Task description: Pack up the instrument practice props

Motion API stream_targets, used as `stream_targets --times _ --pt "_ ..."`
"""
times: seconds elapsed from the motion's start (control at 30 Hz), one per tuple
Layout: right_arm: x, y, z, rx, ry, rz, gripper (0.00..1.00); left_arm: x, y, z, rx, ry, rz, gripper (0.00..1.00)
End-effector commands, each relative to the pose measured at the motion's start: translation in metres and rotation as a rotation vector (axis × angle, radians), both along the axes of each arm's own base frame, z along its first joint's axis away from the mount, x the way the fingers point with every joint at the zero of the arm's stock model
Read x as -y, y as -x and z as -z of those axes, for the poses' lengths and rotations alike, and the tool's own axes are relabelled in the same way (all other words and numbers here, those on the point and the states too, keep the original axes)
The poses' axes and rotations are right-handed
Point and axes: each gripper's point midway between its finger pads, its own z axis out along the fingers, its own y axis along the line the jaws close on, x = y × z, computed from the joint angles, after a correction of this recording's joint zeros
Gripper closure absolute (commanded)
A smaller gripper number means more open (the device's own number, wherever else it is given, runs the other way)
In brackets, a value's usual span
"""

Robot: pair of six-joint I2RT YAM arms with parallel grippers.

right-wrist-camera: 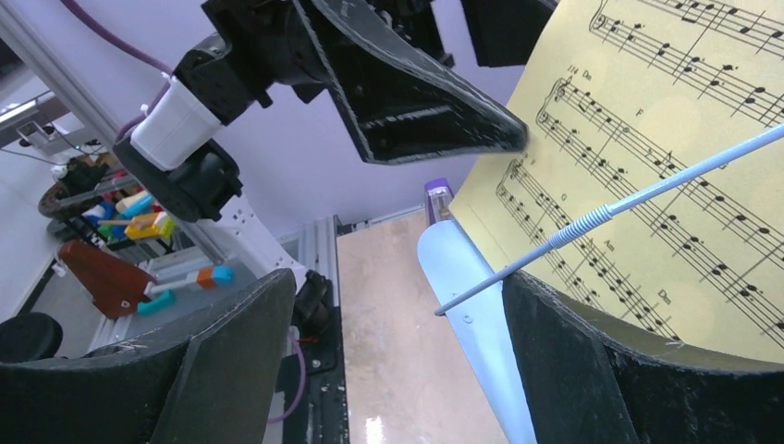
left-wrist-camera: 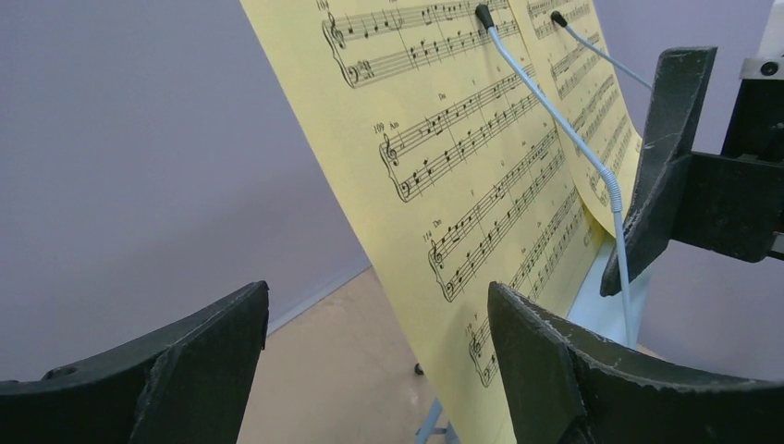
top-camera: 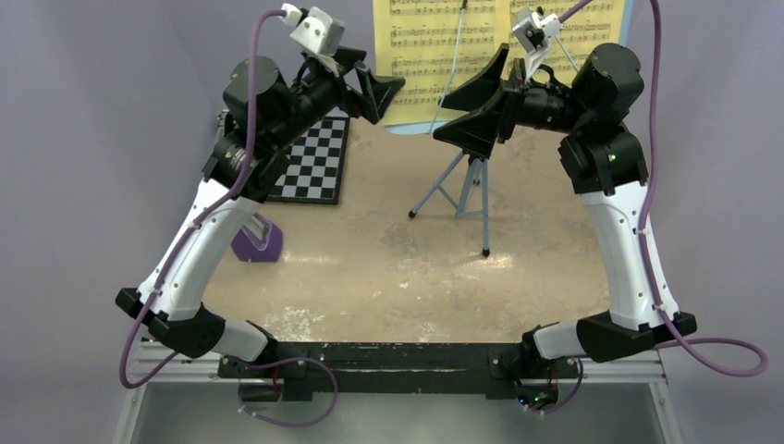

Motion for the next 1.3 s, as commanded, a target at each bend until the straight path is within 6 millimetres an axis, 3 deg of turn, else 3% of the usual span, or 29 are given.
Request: stream_targets --times 0.0,0.17,0.33,0.6,0.83,0.97,1.07,1.27 --pt "0.003 0.018 -0.015 0.065 -0.021 -0.023 0.13 -0.033 0.025 -0.027 0.089 0.011 -0.062 0.08" --pt "0.002 0.017 -0.016 0.065 -0.025 -0.028 0.13 -0.035 0.036 -0.023 0.108 -0.018 -0.040 0.10" --pt "0.002 0.014 -0.016 0.061 -0.025 -0.015 0.13 -0.013 0.054 -0.028 0.138 0.005 0.125 0.05" --pt "0.000 -0.016 -0.016 0.003 -0.037 0.064 0.07 -0.006 0.029 -0.028 0.104 0.034 0.082 0.03" --pt "-0.003 -0.039 -0.031 0.017 -0.068 0.095 0.05 0.008 0.018 -0.033 0.113 0.037 0.113 0.04" --pt "-0.004 -0.033 -0.041 0.066 -0.079 0.062 0.08 0.007 0.004 -0.034 0.101 0.036 0.050 0.05" --pt "-0.002 -0.026 -0.045 0.071 -0.086 0.051 0.11 -0.006 -0.006 -0.031 0.084 0.028 -0.043 0.08" --pt "-0.002 -0.007 -0.056 0.103 -0.109 -0.008 0.15 -0.034 -0.003 -0.019 0.075 -0.025 -0.141 0.08"
